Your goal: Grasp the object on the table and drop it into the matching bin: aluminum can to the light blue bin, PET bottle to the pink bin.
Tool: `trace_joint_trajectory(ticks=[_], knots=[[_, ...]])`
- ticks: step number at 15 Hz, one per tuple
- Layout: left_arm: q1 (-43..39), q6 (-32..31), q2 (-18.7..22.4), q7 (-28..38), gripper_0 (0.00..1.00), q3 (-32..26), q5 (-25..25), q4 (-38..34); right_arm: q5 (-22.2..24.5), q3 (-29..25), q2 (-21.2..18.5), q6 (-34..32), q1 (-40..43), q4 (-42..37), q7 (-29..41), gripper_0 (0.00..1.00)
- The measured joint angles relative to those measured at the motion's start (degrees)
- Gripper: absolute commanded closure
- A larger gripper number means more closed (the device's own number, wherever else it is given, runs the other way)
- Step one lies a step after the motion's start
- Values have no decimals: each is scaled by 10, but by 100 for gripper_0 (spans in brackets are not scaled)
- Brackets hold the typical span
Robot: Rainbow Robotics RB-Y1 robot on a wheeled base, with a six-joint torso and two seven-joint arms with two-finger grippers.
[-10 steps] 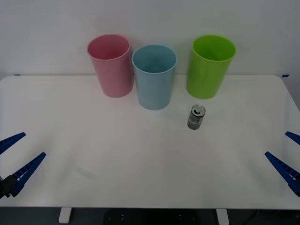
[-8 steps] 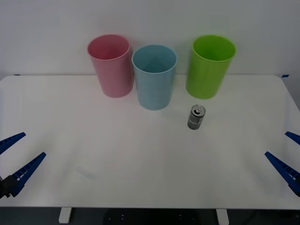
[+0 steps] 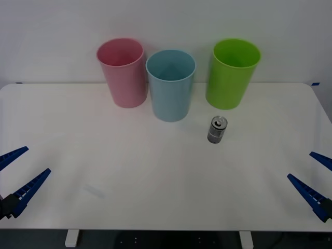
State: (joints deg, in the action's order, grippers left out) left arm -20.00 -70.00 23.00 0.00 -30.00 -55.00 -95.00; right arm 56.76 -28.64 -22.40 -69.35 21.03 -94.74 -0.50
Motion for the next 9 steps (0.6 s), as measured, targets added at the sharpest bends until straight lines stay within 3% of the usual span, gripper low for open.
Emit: trace_joint_trajectory(ticks=[4, 9], knots=[[0, 0, 0, 0, 0, 0, 0, 0, 0, 15, 0, 12, 6, 0, -19, 0], [0, 0, 0, 0, 0, 0, 0, 0, 0, 59, 0, 80, 8, 0, -114, 0]])
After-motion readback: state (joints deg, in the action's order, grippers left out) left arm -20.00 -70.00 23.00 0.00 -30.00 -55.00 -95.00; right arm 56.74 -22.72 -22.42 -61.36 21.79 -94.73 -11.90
